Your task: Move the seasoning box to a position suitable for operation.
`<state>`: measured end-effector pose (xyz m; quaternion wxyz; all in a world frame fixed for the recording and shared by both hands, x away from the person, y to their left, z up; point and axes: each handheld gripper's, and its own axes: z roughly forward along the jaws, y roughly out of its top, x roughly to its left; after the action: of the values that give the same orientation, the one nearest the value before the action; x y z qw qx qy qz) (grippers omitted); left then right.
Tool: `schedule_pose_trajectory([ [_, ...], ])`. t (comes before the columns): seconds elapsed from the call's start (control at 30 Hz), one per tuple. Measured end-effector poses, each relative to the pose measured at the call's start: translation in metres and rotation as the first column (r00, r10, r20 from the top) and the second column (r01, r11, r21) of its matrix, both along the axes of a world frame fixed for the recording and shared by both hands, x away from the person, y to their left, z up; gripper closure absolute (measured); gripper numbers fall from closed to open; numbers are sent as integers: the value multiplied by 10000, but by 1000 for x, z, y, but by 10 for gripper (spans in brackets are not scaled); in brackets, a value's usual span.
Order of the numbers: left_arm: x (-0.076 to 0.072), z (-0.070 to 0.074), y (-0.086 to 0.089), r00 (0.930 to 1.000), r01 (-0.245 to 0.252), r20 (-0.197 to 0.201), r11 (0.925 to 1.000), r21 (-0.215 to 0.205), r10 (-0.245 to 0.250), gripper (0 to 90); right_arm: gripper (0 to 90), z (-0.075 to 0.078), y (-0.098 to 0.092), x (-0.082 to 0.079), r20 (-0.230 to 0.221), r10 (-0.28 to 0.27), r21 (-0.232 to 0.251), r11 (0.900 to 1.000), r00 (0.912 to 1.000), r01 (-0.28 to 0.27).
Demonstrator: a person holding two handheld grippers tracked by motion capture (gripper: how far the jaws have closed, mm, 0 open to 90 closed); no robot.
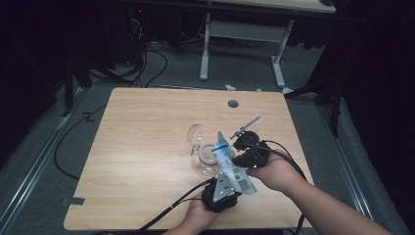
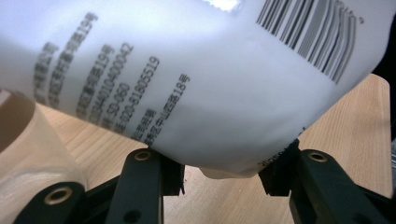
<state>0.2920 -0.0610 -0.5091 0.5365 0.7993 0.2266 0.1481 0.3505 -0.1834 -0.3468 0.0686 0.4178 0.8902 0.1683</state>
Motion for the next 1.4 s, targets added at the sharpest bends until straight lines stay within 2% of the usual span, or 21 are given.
schedule_pose_trajectory([
  [0.2,6,4,3,9991,-183,-391,9985,-513,163,599,885,1,2,4,130,-76,346,9994,9999,71],
  [0.43,7,4,4,9989,-273,-403,9984,-496,253,600,860,2,-1,3,133,-74,364,9993,9999,69],
  [0.5,7,4,3,9991,-249,-365,9986,-476,232,601,884,2,-2,2,104,-133,462,9988,9999,128],
  [0.6,7,4,3,9991,-237,-370,9986,-466,220,600,899,2,-2,3,121,17,330,9995,9999,-21],
  [0.8,7,4,0,9996,-199,-188,9992,-360,192,589,900,3,-4,11,-347,70,336,9994,9994,-58],
  [0.93,8,5,0,9997,-219,-126,9992,-332,215,580,900,4,-4,16,-429,186,293,9994,9989,-173],
  [1.1,8,2,-1,9999,-73,-83,9998,-189,72,565,900,2,-2,18,-492,71,277,9996,9988,-57],
  [1.4,8,1,-4,9995,12,-310,9994,-336,-23,553,900,2,0,16,-530,-31,131,9999,9986,38],
])
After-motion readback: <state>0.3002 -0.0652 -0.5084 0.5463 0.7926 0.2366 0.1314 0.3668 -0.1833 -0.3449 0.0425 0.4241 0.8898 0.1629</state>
